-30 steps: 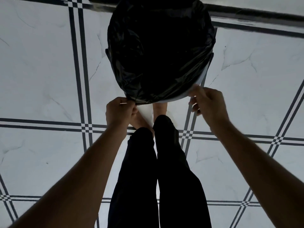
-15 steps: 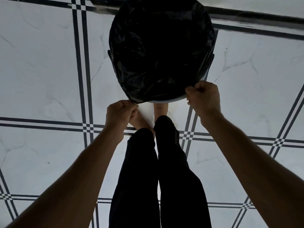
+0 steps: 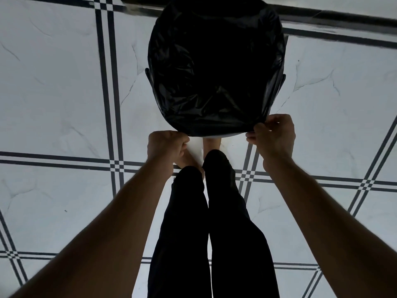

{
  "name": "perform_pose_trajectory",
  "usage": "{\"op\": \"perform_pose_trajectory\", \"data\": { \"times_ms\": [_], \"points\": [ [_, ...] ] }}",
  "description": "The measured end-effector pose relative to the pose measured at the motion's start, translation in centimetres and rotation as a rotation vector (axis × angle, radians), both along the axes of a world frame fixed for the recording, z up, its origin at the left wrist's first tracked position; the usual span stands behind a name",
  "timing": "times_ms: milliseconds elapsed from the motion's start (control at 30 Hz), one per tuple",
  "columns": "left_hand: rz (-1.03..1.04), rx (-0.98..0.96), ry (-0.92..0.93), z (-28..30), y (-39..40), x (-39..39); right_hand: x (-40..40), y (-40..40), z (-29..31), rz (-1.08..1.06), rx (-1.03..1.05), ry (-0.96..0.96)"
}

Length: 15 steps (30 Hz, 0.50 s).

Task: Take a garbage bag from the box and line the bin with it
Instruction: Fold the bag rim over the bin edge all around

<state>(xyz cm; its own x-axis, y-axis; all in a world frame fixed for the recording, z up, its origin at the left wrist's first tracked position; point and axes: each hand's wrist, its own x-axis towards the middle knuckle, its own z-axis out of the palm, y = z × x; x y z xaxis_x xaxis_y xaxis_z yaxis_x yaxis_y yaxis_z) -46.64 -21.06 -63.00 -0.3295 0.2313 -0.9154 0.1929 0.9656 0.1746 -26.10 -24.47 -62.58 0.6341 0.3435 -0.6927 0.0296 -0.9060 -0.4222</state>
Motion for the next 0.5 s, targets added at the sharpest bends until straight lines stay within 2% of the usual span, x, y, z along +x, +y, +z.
{"op": "perform_pose_trajectory", "data": {
  "times_ms": [100, 300, 500],
  "points": [
    [-0.017, -0.001, 0.010, 0.0, -0.1, 0.2, 0.4, -0.2, -0.6, 0.010, 0.025, 0.012],
    [-0.085, 0.030, 0.037, -0.7, 0.5, 0.0, 2.0, 0.4, -1.4, -0.022, 0.081, 0.189],
    [-0.184, 0.056, 0.046, -1.2, 0.4, -0.4, 2.6, 1.1, -2.1, 0.057, 0.056, 0.217]
  ]
}}
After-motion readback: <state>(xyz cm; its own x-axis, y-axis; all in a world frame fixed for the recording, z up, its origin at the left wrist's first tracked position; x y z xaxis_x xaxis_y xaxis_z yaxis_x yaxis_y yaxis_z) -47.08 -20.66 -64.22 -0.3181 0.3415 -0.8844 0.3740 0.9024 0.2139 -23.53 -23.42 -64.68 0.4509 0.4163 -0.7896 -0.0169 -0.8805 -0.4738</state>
